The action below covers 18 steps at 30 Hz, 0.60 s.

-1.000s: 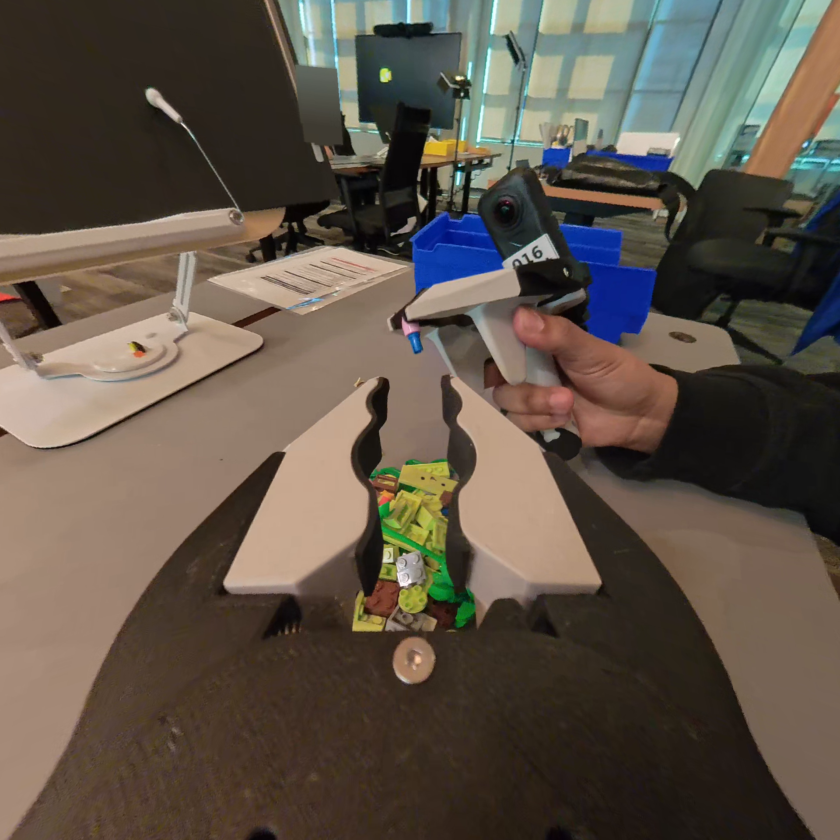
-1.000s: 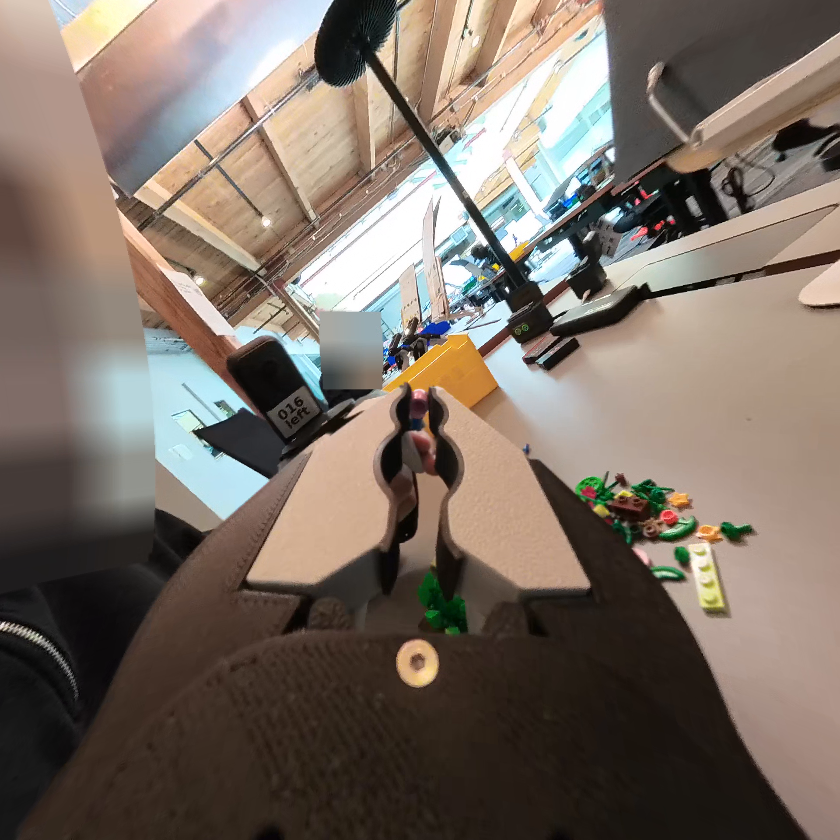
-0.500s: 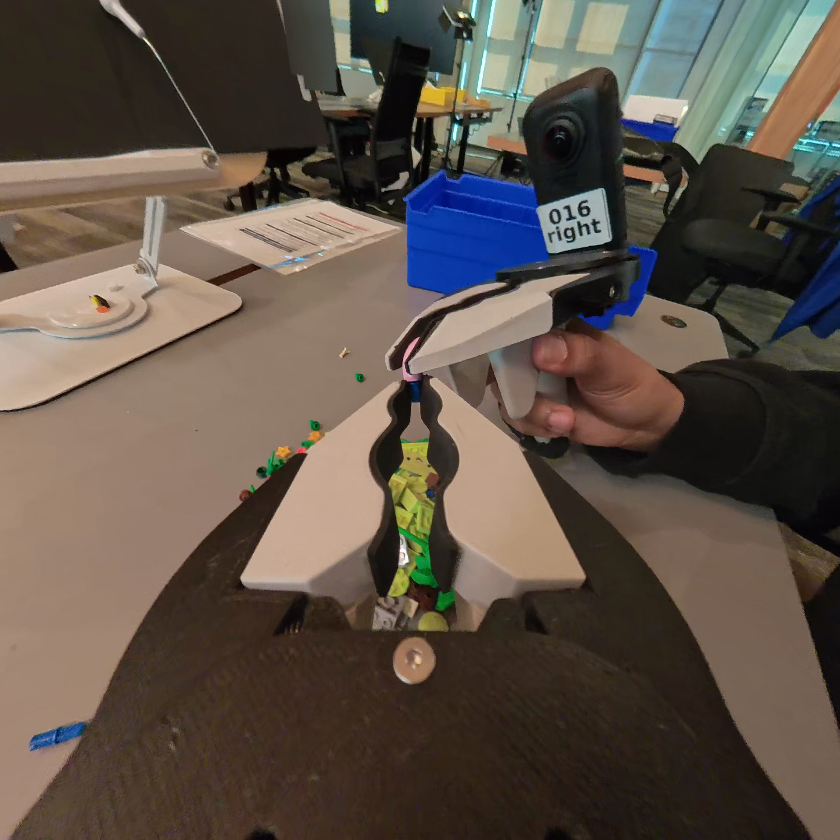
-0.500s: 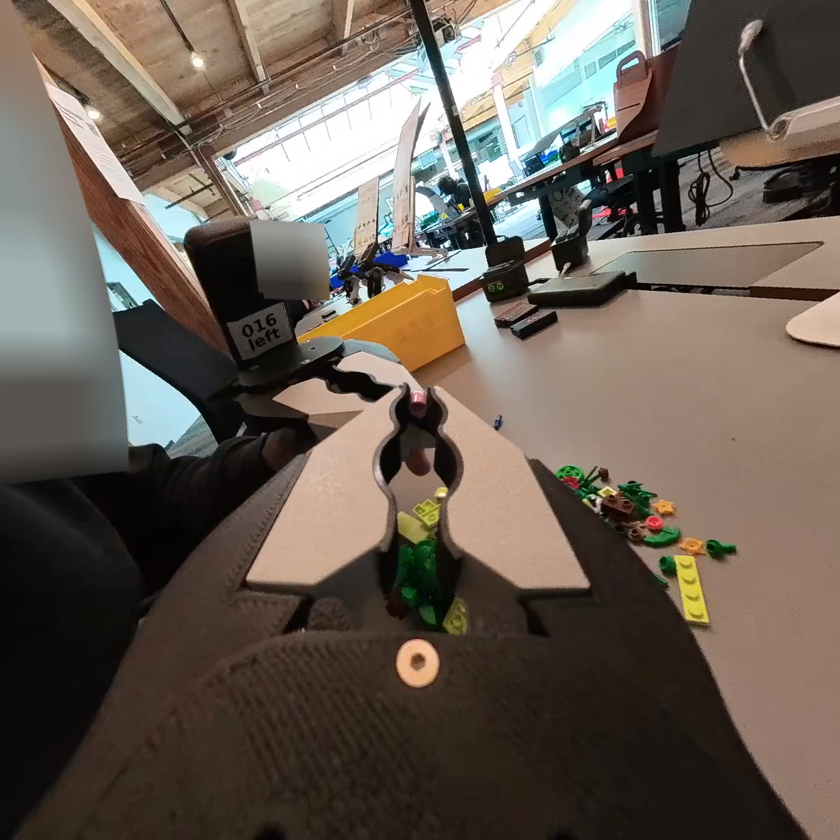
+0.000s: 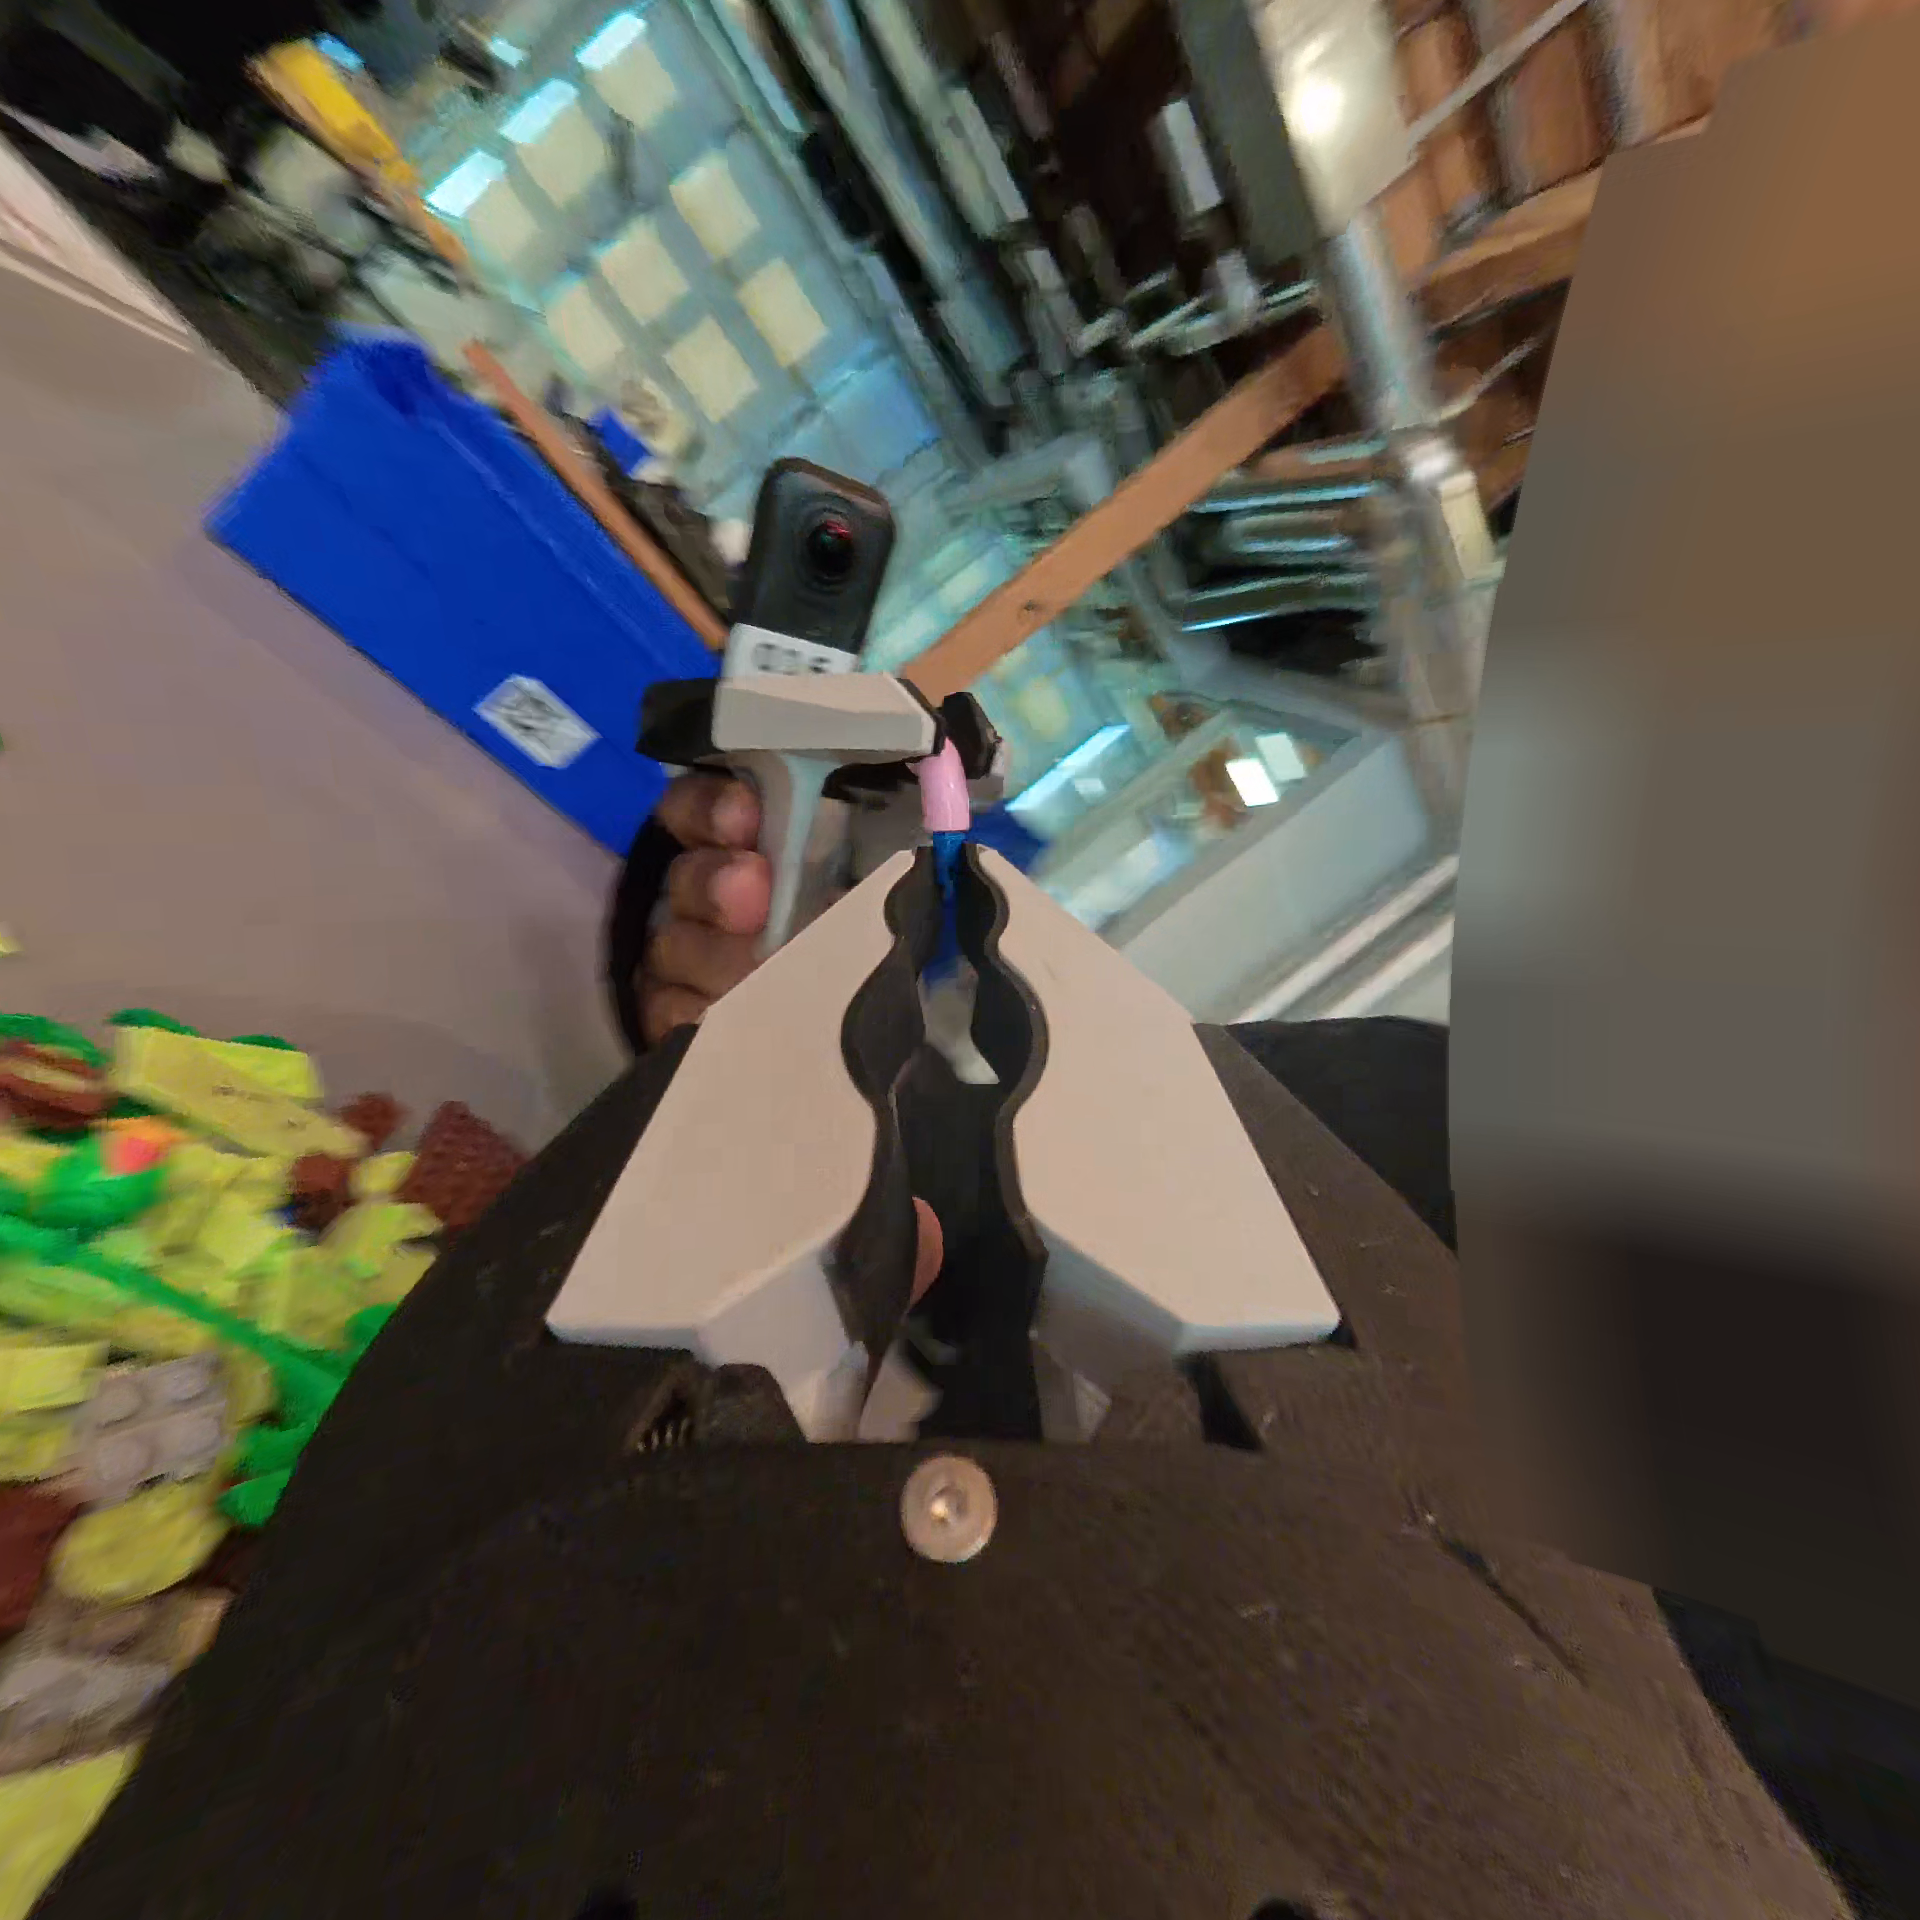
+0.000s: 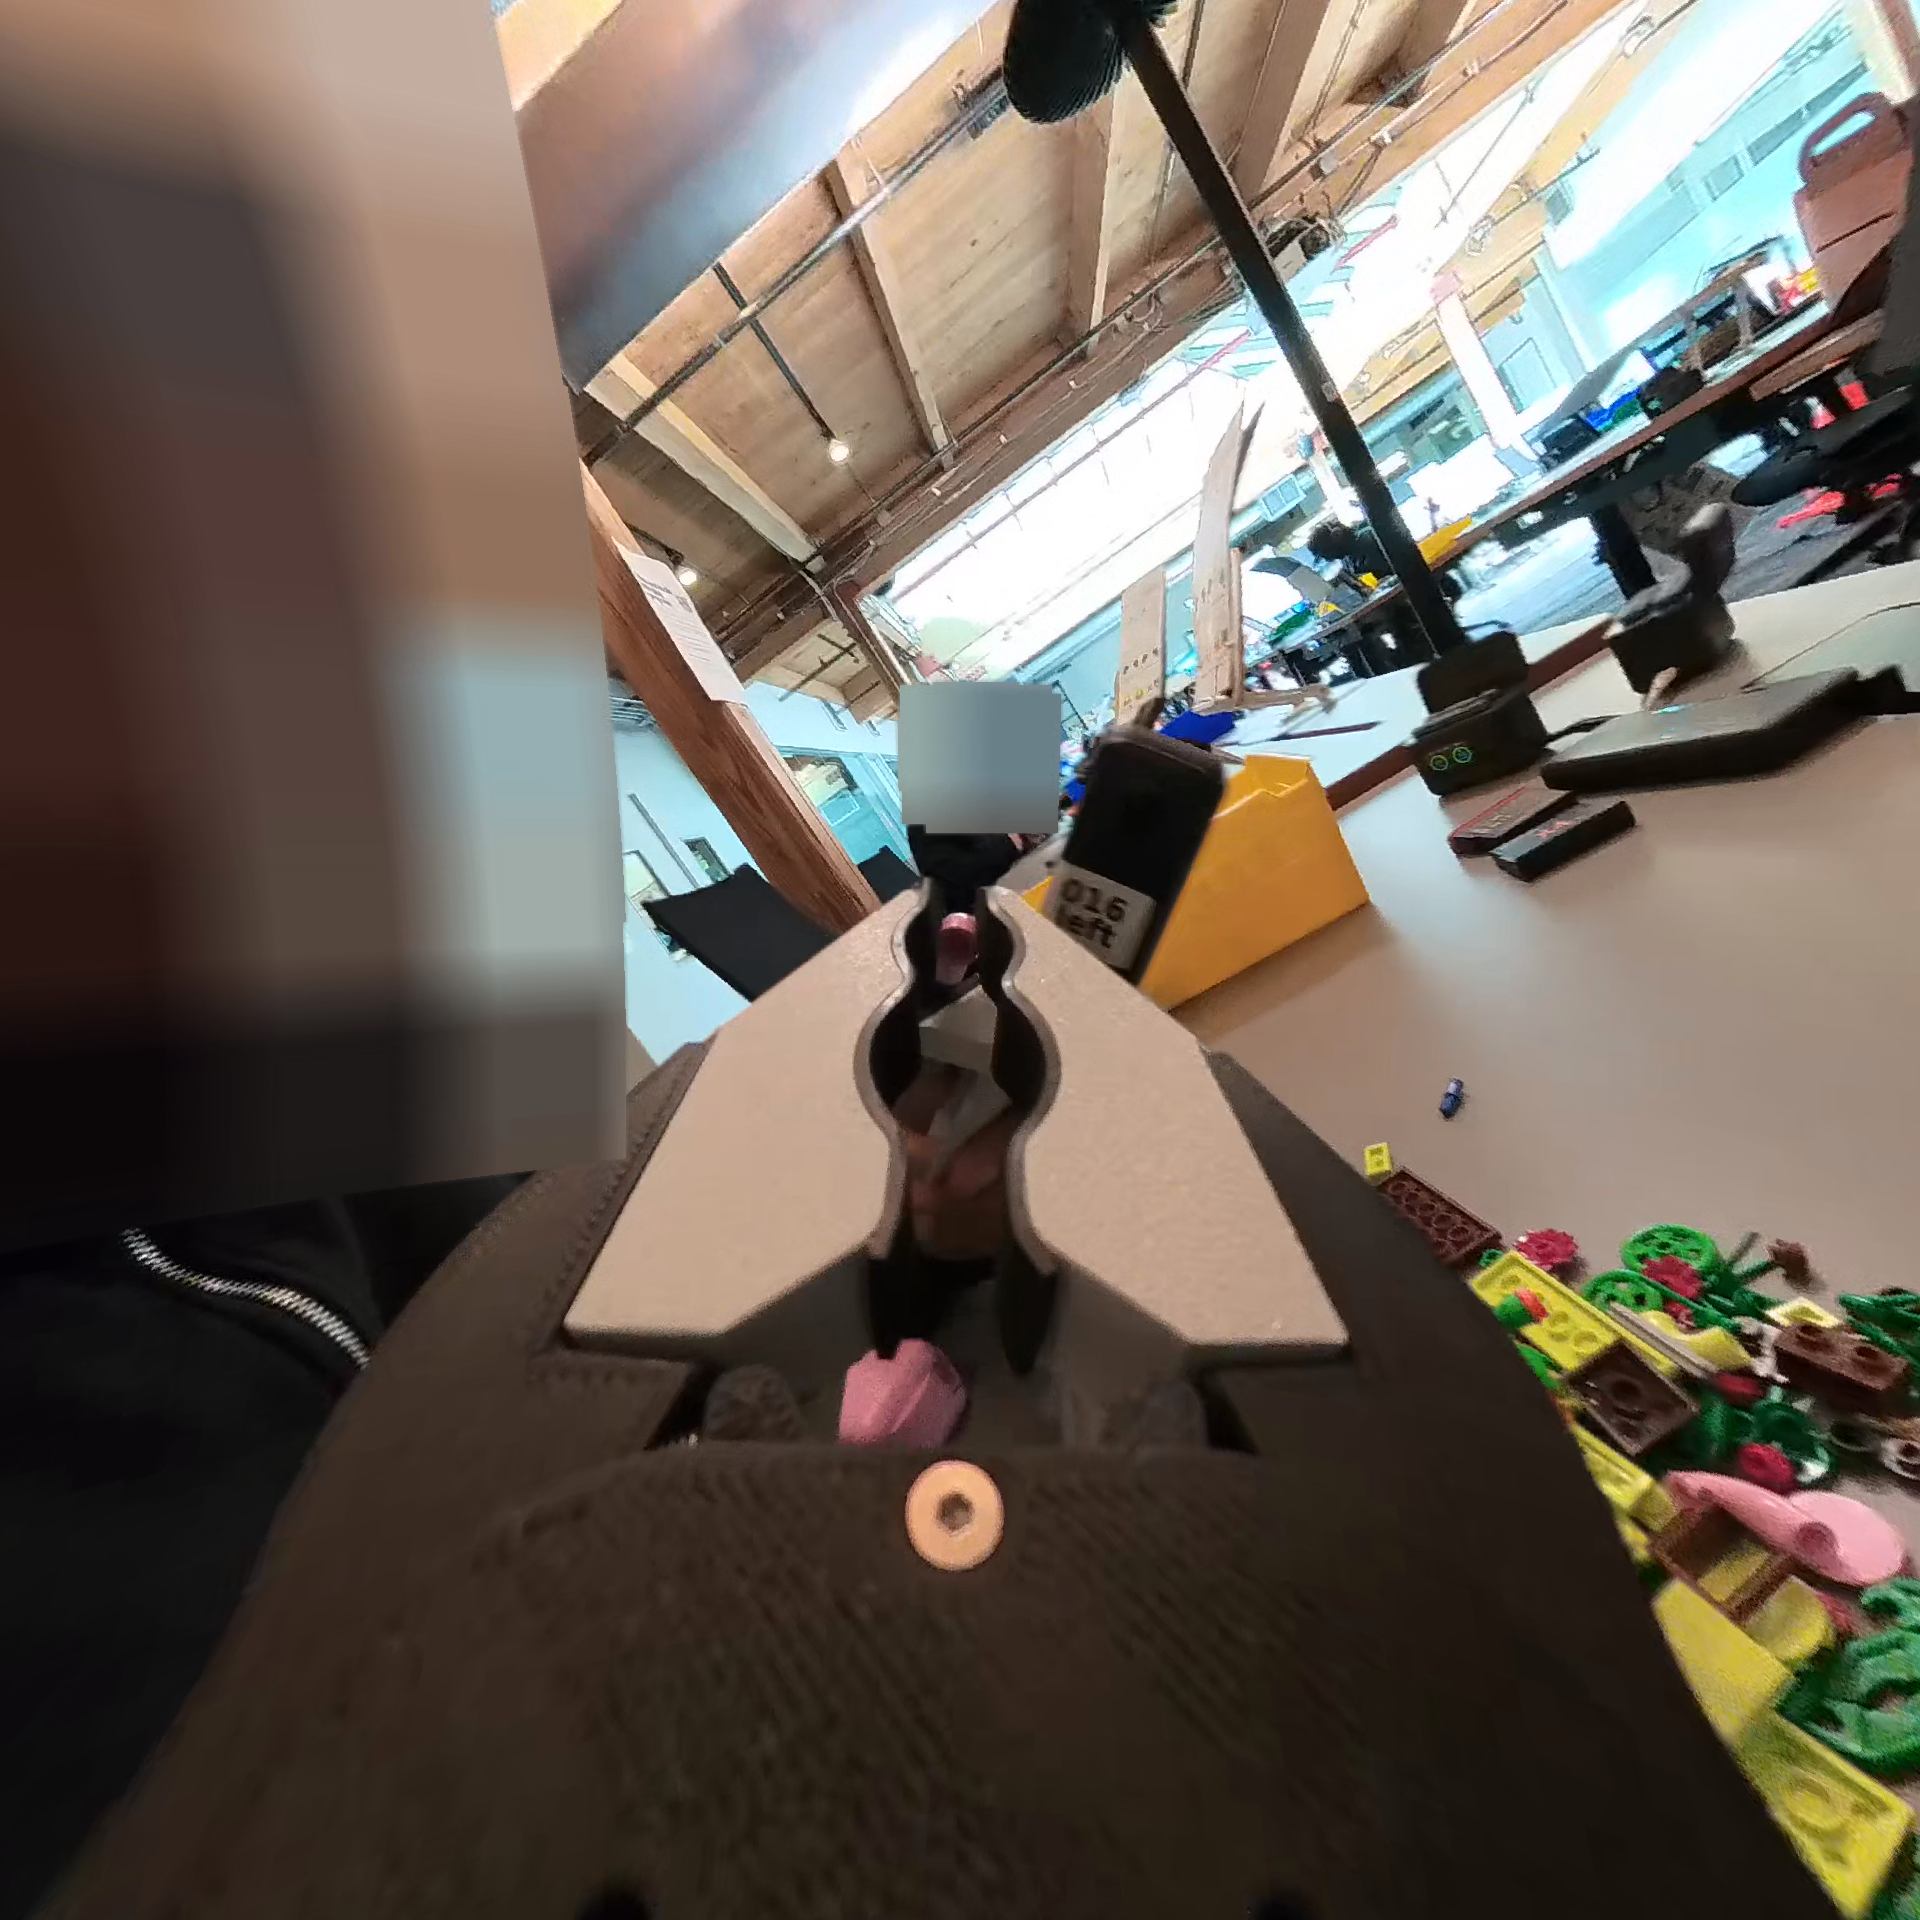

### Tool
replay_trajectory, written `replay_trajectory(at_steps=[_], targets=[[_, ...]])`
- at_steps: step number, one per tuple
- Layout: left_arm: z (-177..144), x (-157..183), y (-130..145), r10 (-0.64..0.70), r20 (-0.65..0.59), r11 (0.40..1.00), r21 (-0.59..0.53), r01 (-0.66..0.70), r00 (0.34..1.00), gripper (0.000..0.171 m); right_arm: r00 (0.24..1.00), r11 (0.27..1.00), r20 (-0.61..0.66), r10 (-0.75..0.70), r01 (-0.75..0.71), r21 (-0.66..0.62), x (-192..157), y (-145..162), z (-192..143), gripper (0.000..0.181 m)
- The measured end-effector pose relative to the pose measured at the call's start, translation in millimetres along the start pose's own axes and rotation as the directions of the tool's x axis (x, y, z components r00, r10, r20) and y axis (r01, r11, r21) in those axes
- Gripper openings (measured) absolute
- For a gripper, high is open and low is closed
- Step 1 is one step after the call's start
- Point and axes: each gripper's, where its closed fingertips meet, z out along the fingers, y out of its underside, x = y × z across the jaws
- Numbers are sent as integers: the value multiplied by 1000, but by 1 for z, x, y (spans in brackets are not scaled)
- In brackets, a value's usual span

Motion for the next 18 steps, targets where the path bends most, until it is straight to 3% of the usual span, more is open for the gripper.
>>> replay_trajectory(at_steps=[2,4,5,6,7,9,10,12,15,18], targets=[[-3,-19,-1,243,242,970,-70,-233,939,4,997,1000,-70,19,-18,6,10,1,-2,3],[-7,-35,-3,532,444,846,-236,-479,721,4,989,999,-137,47,-44,30,22,2,-6,3],[-6,-37,-4,589,477,805,-272,-528,652,4,987,999,-157,41,-36,37,24,0,-7,2],[-4,-34,-4,579,475,811,-253,-527,663,4,984,999,-175,21,-14,42,24,-2,-7,3],[-3,-31,-2,531,444,845,-223,-485,721,1,981,998,-196,2,10,62,23,-7,-9,2],[-6,-45,15,478,424,878,-251,-407,769,2,973,947,-227,44,32,319,26,-56,-45,4],[-5,-45,17,442,406,896,-228,-380,800,2,969,930,-244,40,53,365,28,-72,-67,3],[-2,-36,9,421,363,907,-186,-378,831,2,937,970,-343,-72,146,194,32,-49,-64,4],[-8,-43,2,552,418,832,-228,-505,721,1,969,979,-241,-44,89,181,24,-35,-39,4],[-6,-36,2,602,381,795,-210,-568,702,1,982,995,-186,4,15,98,26,-11,-21,4]])
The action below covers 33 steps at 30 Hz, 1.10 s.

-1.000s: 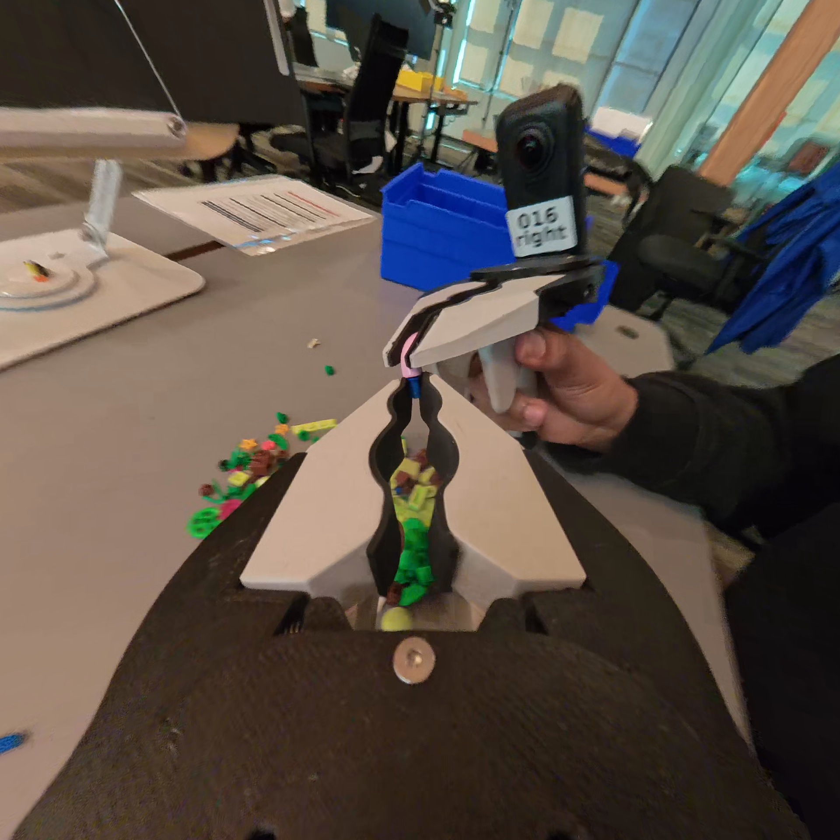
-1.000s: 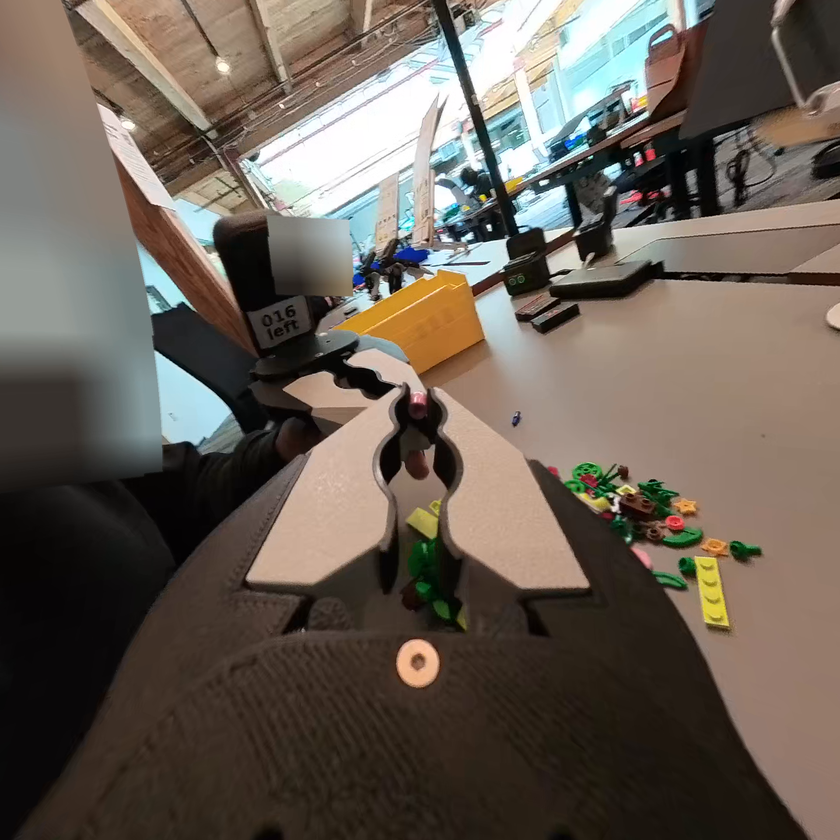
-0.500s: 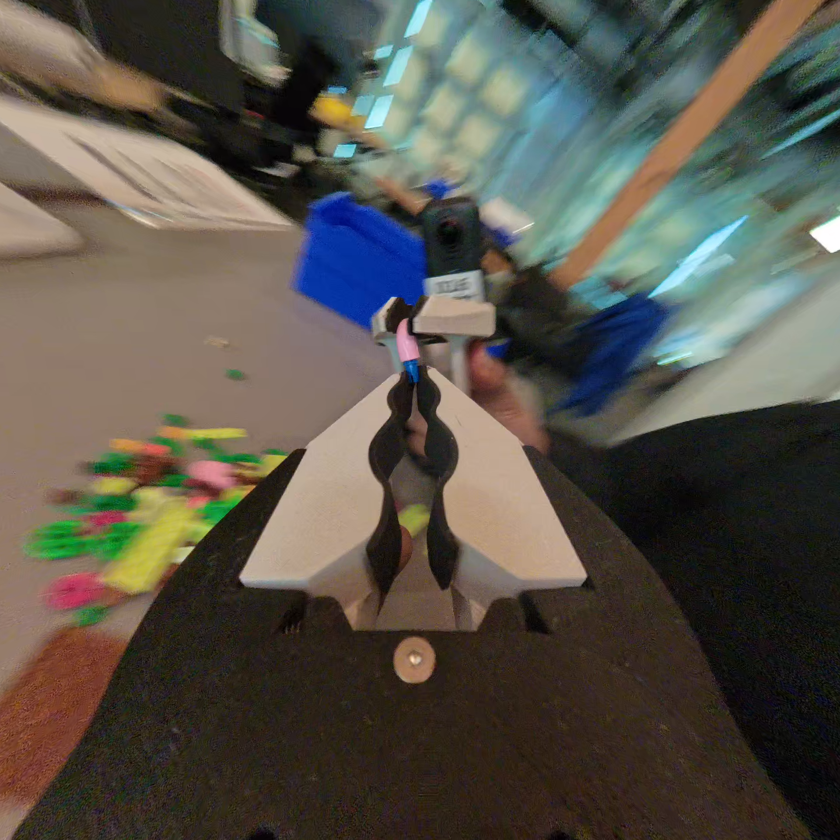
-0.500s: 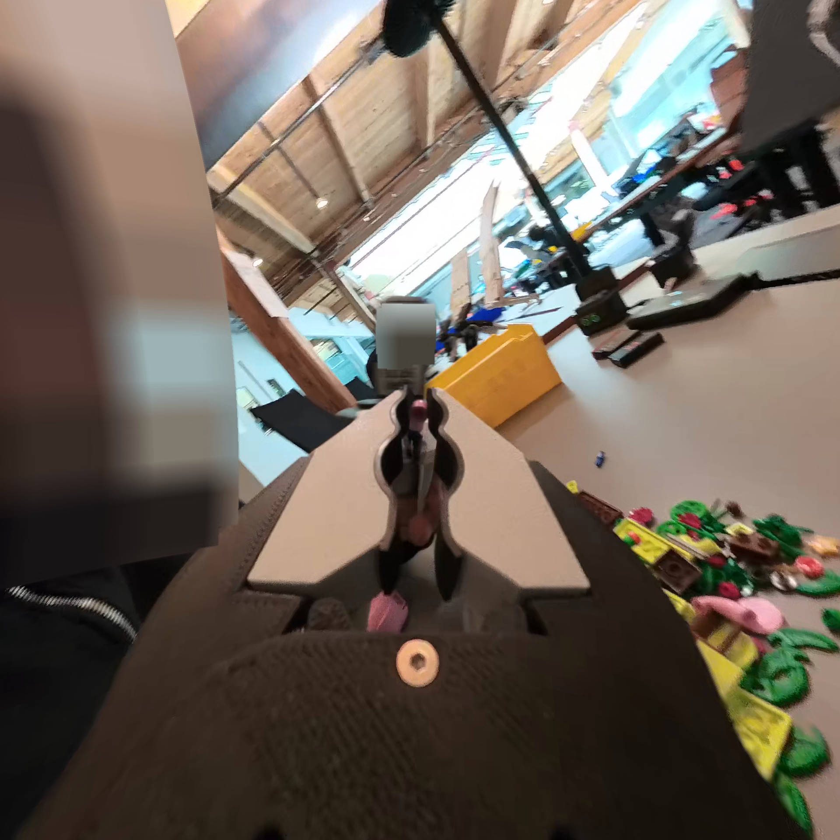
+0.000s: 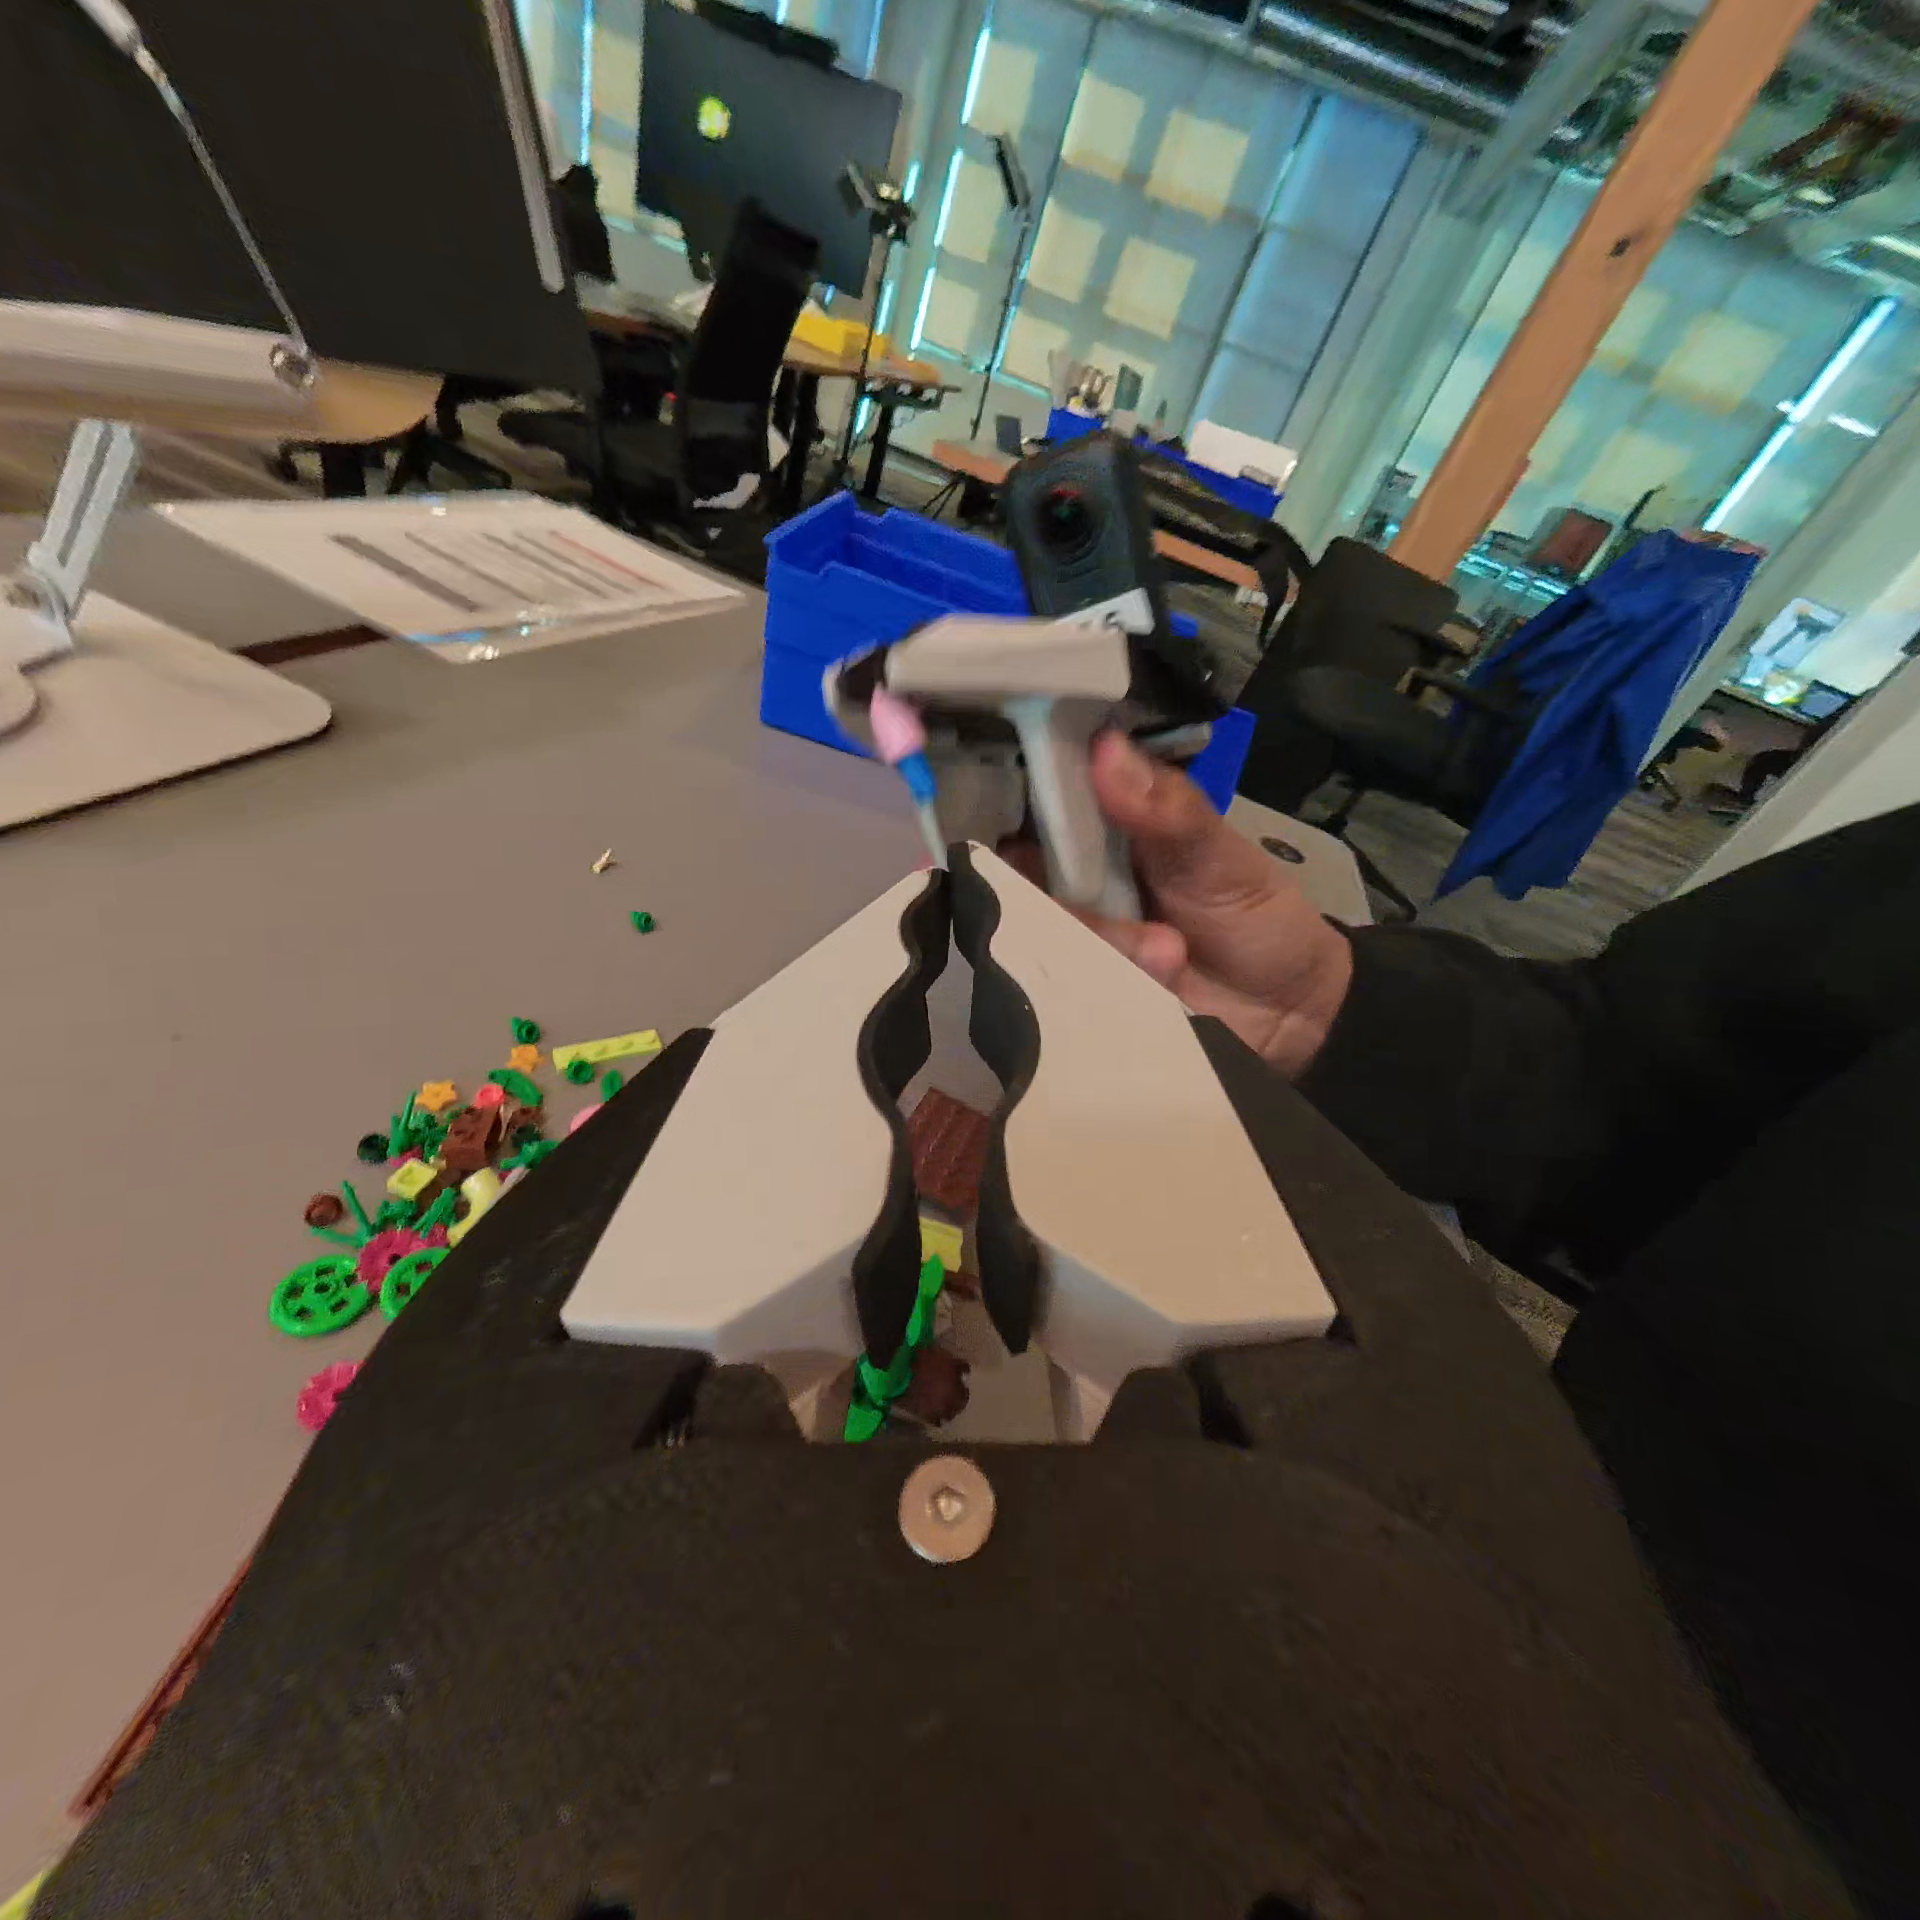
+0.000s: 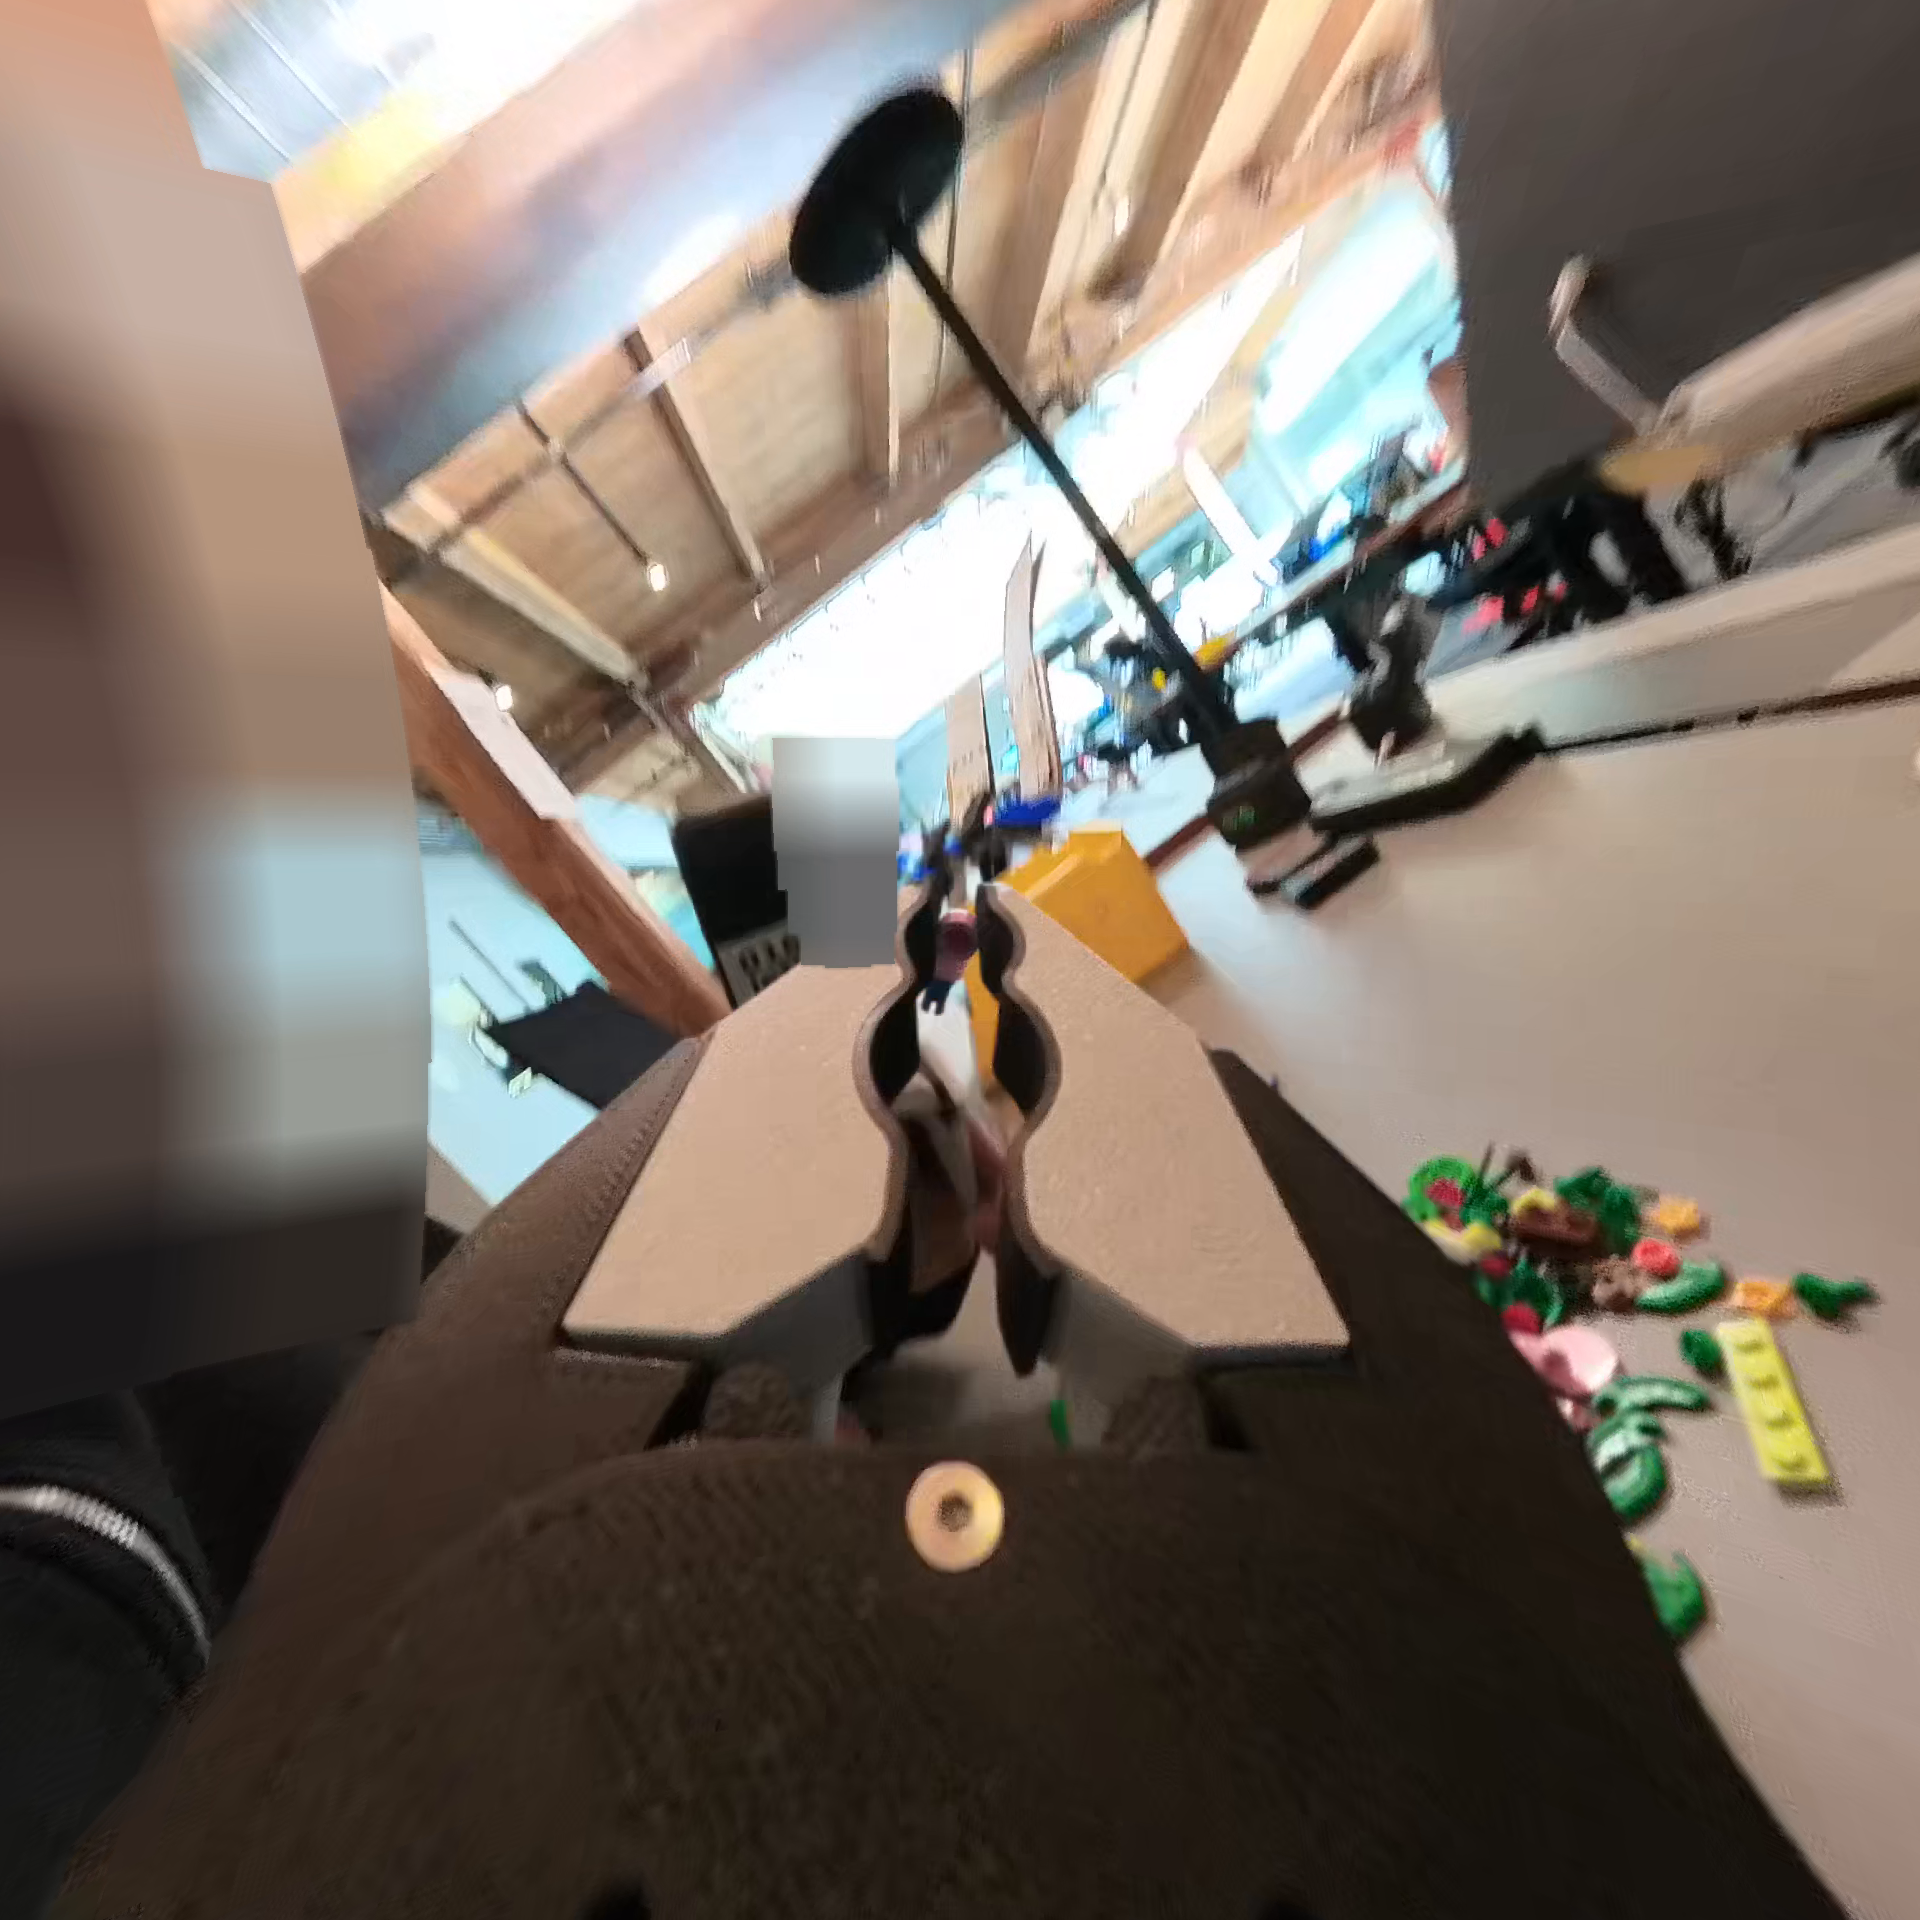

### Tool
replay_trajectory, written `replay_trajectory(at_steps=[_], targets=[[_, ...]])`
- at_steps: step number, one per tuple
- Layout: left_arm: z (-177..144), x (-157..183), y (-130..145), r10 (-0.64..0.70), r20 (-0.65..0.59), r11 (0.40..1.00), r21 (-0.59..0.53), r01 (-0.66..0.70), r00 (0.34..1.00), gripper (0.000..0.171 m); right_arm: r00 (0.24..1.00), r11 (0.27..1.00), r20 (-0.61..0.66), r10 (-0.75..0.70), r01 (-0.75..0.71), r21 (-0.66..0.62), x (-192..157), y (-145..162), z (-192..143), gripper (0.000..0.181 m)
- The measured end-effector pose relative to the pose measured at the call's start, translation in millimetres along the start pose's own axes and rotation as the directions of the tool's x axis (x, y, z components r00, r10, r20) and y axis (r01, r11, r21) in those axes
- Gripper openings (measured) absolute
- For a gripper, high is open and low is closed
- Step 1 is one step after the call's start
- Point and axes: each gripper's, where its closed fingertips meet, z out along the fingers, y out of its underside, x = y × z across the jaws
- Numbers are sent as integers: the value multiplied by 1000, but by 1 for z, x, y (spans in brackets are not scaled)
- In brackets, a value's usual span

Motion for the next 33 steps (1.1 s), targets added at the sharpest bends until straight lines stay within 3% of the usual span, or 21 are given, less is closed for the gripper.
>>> replay_trajectory(at_steps=[4,13,15,17,20,23,25,27,30,31,33], targets=[[-7,-2,-5,66,2,997,47,-66,998,14,997,994,50,60,-55,-91,-2,16,6,5],[-8,2,-4,-204,-178,975,51,216,963,26,999,987,42,-12,18,-160,0,26,5,4],[-8,1,-3,-242,-198,966,38,254,950,23,998,984,64,-6,18,-179,-2,29,6,4],[-7,0,-1,-256,-200,963,32,268,946,8,996,978,89,7,12,-209,-6,35,8,4],[-6,3,0,-279,-227,957,21,290,933,7,995,979,103,7,14,-202,-9,36,9,6],[-10,-4,-10,-365,-256,916,75,395,895,7,995,992,54,-89,93,-88,-5,16,6,42],[-16,-11,-17,-459,-310,855,101,509,833,6,966,963,-3,-260,259,-69,-5,7,1,45],[-19,-17,-20,-531,-354,794,110,598,770,6,854,853,-78,-514,499,-155,-2,10,-1,45],[-18,-23,-14,-588,-353,756,81,650,728,7,478,493,-143,-867,778,-390,15,19,-3,50],[-17,-23,-12,-593,-345,756,71,650,727,7,367,378,-114,-923,814,-442,16,24,-3,49],[-16,-25,-9,-597,-330,759,63,648,732,7,251,244,-51,-967,841,-483,14,36,0,46]])
